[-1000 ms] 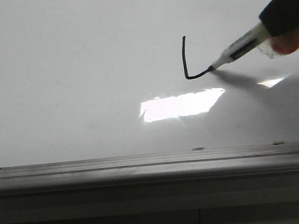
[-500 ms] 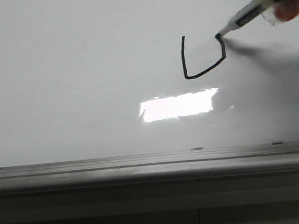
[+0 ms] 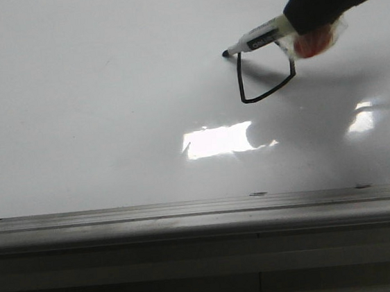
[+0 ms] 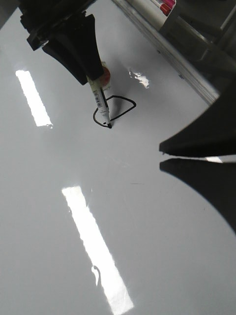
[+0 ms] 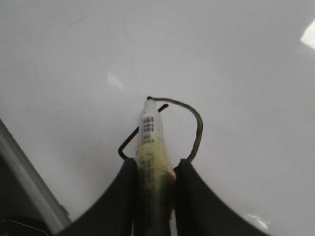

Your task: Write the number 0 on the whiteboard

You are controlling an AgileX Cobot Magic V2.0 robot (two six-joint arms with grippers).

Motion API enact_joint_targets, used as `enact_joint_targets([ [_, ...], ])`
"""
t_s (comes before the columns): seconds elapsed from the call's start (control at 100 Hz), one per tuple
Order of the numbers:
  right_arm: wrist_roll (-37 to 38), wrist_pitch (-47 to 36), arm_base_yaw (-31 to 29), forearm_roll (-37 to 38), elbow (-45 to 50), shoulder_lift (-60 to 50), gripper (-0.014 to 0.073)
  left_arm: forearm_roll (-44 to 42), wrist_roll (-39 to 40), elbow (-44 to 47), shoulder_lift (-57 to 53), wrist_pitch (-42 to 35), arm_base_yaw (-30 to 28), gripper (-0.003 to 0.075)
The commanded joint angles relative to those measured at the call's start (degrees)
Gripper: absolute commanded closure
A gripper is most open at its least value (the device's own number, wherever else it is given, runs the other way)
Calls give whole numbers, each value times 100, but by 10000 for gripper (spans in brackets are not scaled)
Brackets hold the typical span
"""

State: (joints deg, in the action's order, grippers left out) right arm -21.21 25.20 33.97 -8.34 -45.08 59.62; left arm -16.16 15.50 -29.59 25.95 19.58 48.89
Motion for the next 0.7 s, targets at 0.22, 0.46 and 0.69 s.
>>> enact_joint_targets([
  [0.22, -79, -261, 441, 83, -971, -663, 641, 39, 58, -142, 24, -447, -12, 739],
  [0.46, -79, 963, 1416, 83, -2059, -640, 641, 101, -407, -803, 66, 24, 96, 489],
  [0.69, -79, 1858, 2214, 55, -2061, 106, 641, 940, -2255, -1955, 783, 1800, 846, 281],
])
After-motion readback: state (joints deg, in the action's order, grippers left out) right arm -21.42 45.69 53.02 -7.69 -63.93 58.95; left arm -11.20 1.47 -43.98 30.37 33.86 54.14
